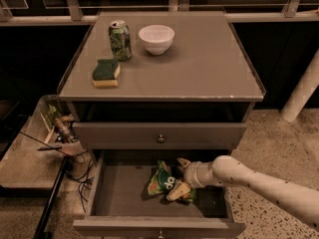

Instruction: Place green rice chip bag into middle drawer

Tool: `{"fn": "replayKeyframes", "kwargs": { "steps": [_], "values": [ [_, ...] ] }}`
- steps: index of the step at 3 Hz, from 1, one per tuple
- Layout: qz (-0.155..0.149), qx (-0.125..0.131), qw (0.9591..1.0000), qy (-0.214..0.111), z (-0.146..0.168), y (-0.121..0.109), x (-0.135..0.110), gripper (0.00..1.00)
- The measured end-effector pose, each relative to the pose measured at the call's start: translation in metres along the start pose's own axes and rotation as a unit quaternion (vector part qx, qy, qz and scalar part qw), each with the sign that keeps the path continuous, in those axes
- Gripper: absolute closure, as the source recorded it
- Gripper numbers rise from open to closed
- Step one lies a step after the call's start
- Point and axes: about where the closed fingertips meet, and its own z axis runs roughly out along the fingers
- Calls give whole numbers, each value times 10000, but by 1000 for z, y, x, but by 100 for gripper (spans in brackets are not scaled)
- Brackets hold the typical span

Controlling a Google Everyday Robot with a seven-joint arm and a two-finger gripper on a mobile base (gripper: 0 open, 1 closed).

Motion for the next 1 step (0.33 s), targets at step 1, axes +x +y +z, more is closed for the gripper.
{"fn": "replayKeyframes", "kwargs": {
  "steps": [1],
  "values": [
    [0,0,10000,0,0,0,0,0]
  ]
}}
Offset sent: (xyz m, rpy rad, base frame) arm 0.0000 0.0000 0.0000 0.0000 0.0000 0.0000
